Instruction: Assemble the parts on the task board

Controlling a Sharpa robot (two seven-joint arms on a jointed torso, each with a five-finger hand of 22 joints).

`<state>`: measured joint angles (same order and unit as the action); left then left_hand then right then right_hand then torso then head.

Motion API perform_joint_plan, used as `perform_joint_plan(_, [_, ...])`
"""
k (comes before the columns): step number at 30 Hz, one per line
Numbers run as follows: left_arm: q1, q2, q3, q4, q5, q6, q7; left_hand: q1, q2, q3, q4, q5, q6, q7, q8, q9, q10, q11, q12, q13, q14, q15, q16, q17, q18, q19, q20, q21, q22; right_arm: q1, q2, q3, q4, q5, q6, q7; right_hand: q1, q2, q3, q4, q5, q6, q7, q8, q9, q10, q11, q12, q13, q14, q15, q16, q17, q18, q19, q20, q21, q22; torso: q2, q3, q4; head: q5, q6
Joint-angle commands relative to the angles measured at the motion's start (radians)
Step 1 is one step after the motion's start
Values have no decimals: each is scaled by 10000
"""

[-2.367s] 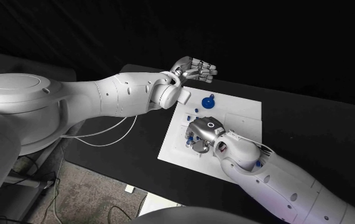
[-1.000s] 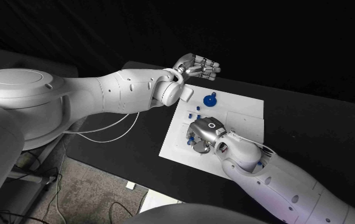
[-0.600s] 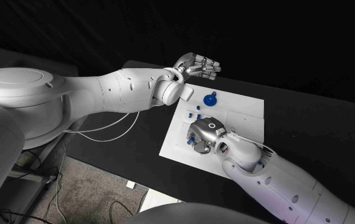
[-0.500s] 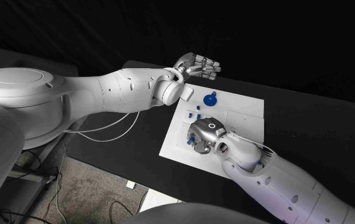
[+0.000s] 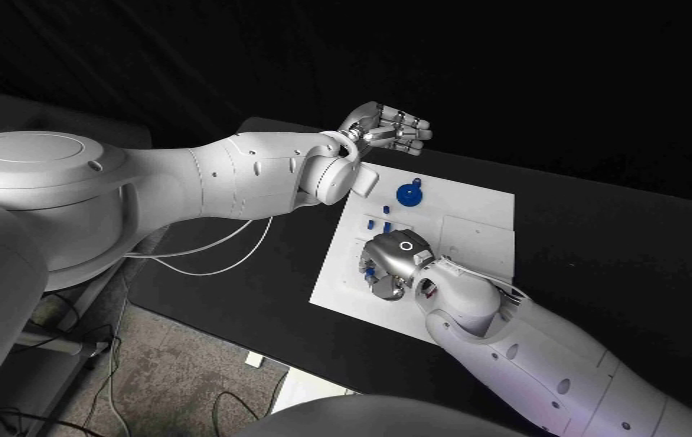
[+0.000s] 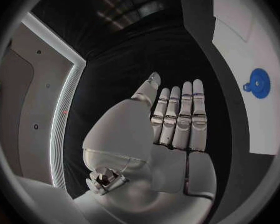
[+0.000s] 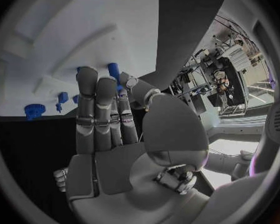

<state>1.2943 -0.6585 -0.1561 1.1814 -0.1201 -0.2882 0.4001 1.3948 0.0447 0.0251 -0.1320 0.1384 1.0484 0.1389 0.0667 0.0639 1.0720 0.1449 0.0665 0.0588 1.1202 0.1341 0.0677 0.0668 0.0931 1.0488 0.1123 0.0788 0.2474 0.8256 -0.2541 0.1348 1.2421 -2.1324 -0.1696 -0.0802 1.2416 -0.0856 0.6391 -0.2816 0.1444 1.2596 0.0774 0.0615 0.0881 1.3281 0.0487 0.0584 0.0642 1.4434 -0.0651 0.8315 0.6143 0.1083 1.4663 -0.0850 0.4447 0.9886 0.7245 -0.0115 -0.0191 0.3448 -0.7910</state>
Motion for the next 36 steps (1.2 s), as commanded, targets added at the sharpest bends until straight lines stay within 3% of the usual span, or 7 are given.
perform_joint_plan(1, [23,36,11,22,-22,162,34,47,3,43,-36,35,38,-10,-24,-8,-4,-21,-45,-11,15,-28,-65,-11,4,73,9,69,-10,-47,35,-39,-4,-112,15,25,-49,98,-67,16,43,-36,16,23,-7,440,-282,33,2,-19,-43,-55,-17,193,284,-76,-41,8,-9,-4,-6,4,-9])
perform_joint_plan(5, [31,40,11,22,-24,185,13,47,3,43,-36,35,38,-10,-24,-8,-4,-21,-45,-11,15,-28,-65,-11,4,73,9,69,-10,-47,58,-46,17,-41,-38,62,-42,122,-182,16,38,-188,66,11,-65,267,-232,25,-8,-29,-8,-49,-25,203,287,-47,-92,42,-13,-6,-13,17,-21])
perform_joint_plan(8, [40,38,11,22,-31,194,0,49,7,50,-62,38,27,-6,-25,-8,-19,-15,-45,-11,-5,-22,-66,-12,5,54,14,106,-81,-47,67,-53,24,74,7,127,-215,43,-517,84,489,-634,182,8,-191,-231,-94,18,-28,-47,81,-52,-36,232,274,26,-144,37,-9,-6,-20,34,-11])
perform_joint_plan(13, [49,27,11,26,-36,212,-14,49,7,50,-62,38,27,-6,-25,-8,-19,-15,-45,-11,-5,-22,-66,-12,5,54,14,106,-81,-47,58,-63,-38,302,121,202,-444,-57,-864,103,740,-1228,317,3,-226,-889,103,10,-47,-81,224,-58,-77,330,278,167,-273,-21,-17,6,-38,27,-18])
perform_joint_plan(21, [60,1,10,45,-44,244,-38,49,7,50,-62,38,27,-6,-25,-8,-19,-15,-45,-11,-5,-22,-66,-12,5,54,14,106,-81,-46,25,-74,-185,623,157,308,-530,-137,-1949,149,514,-1898,466,11,-243,-2256,450,25,-59,-49,479,-137,-315,590,415,462,-686,-606,-7,18,-34,-14,-5])
perform_joint_plan(26, [63,-17,10,57,-46,253,-45,49,7,50,-62,38,27,-6,-25,-8,-19,-15,-45,-11,-5,-22,-66,-12,5,54,14,106,-81,-46,8,-77,-164,701,60,329,-388,30,-2560,47,510,-1959,479,7,-246,-2428,489,14,-64,-56,496,-77,-446,635,409,488,-553,-984,-2,27,-27,-57,-12])
perform_joint_plan(36, [64,-64,9,67,-57,265,-58,49,7,50,-62,38,27,-6,-25,-8,-19,-15,-45,-11,-5,-22,-66,-12,5,54,14,106,-81,-57,-90,-78,-67,813,-291,339,-348,-4,-2667,53,484,-1987,492,7,-246,-2528,510,17,-64,-80,503,-38,-534,645,402,496,-363,-1386,5,26,-16,-122,-22])
